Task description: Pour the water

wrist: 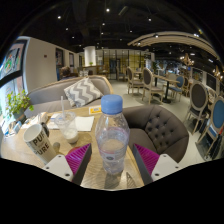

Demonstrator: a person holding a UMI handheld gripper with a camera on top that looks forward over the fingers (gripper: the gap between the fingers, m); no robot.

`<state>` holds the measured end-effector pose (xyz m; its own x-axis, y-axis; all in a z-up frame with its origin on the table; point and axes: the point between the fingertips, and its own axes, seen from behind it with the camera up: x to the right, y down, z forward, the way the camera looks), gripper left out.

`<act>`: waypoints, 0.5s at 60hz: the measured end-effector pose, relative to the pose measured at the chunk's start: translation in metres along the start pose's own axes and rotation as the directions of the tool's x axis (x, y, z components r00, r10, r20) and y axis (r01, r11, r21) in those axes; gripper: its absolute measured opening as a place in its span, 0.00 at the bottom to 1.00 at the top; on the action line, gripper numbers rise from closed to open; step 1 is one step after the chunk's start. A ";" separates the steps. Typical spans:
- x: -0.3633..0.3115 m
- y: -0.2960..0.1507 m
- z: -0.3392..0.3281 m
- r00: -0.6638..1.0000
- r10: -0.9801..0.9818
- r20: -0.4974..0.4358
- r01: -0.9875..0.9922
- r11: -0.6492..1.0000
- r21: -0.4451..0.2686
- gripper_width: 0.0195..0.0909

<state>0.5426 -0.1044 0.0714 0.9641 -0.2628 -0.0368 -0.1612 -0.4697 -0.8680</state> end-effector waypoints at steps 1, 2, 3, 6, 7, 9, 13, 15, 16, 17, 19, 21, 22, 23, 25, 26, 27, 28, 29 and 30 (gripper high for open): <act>0.000 -0.001 0.003 1.000 0.000 0.001 0.000 1.000 0.004 0.90; 0.000 -0.002 0.005 1.000 0.003 0.003 -0.003 1.000 0.010 0.89; 0.001 -0.003 0.007 1.000 0.007 0.004 -0.007 1.000 0.016 0.88; 0.003 -0.008 0.013 1.000 0.021 0.001 -0.021 0.999 0.038 0.81; 0.003 -0.010 0.015 1.000 0.022 0.001 -0.022 0.999 0.044 0.78; 0.002 -0.010 0.018 1.000 0.020 0.005 -0.020 0.999 0.048 0.69; 0.004 -0.011 0.020 1.000 0.019 -0.002 -0.019 0.998 0.061 0.54; 0.004 -0.014 0.020 1.000 0.018 0.000 -0.018 0.997 0.076 0.46; 0.004 -0.015 0.020 1.000 0.016 -0.001 -0.016 0.997 0.080 0.45; 0.004 -0.014 0.020 1.000 0.011 -0.002 -0.011 0.997 0.079 0.44; 0.004 -0.015 0.021 1.000 0.000 -0.002 0.000 0.997 0.082 0.41; 0.003 -0.015 0.021 1.000 -0.014 -0.002 0.014 0.996 0.085 0.36; 0.003 -0.014 0.020 1.000 -0.019 -0.004 0.019 0.996 0.084 0.34; 0.003 -0.014 0.020 1.000 -0.022 -0.005 0.023 0.996 0.083 0.32; 0.003 -0.013 0.020 1.000 -0.025 -0.007 0.026 0.997 0.078 0.29; 0.003 -0.013 0.019 1.000 -0.024 -0.006 0.024 0.997 0.076 0.27; 0.003 -0.013 0.019 1.000 -0.025 -0.008 0.026 0.997 0.074 0.25; 0.003 -0.013 0.019 1.000 -0.027 -0.010 0.028 0.997 0.072 0.25; 0.004 -0.013 0.019 0.999 -0.030 -0.012 0.031 0.997 0.067 0.25; 0.004 -0.013 0.019 0.999 -0.036 -0.015 0.037 0.997 0.063 0.25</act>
<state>0.5525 -0.0837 0.0731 0.9661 -0.2583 0.0016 -0.1122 -0.4254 -0.8980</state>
